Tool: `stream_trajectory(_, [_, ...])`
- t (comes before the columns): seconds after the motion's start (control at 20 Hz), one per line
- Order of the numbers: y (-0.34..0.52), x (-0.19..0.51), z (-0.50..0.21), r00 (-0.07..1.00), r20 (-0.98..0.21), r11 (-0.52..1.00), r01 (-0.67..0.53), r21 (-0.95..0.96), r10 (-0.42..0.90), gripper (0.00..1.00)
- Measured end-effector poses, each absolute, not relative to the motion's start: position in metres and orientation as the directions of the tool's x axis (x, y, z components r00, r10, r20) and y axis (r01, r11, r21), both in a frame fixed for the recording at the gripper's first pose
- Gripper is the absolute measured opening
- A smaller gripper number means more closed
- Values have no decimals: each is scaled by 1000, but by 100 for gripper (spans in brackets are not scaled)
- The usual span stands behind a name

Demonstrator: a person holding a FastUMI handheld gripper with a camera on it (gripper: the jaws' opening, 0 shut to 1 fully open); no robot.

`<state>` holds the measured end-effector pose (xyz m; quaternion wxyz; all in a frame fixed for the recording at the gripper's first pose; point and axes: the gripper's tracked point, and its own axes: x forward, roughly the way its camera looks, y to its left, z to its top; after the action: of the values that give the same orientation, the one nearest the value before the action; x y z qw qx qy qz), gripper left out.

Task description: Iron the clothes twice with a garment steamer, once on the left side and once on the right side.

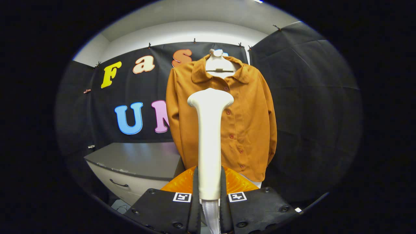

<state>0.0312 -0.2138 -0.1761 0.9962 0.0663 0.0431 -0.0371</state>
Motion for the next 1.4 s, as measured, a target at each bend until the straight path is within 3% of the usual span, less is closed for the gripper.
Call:
stream_trajectory(0.55, [-251,44,-73,995,70,992,65,112,-73,26])
stream_trajectory(1.05, [-329,90,-93,983,48,974,166,152,-175,26])
stream_trajectory(1.4, [-350,126,-130,984,-9,970,175,170,-176,26])
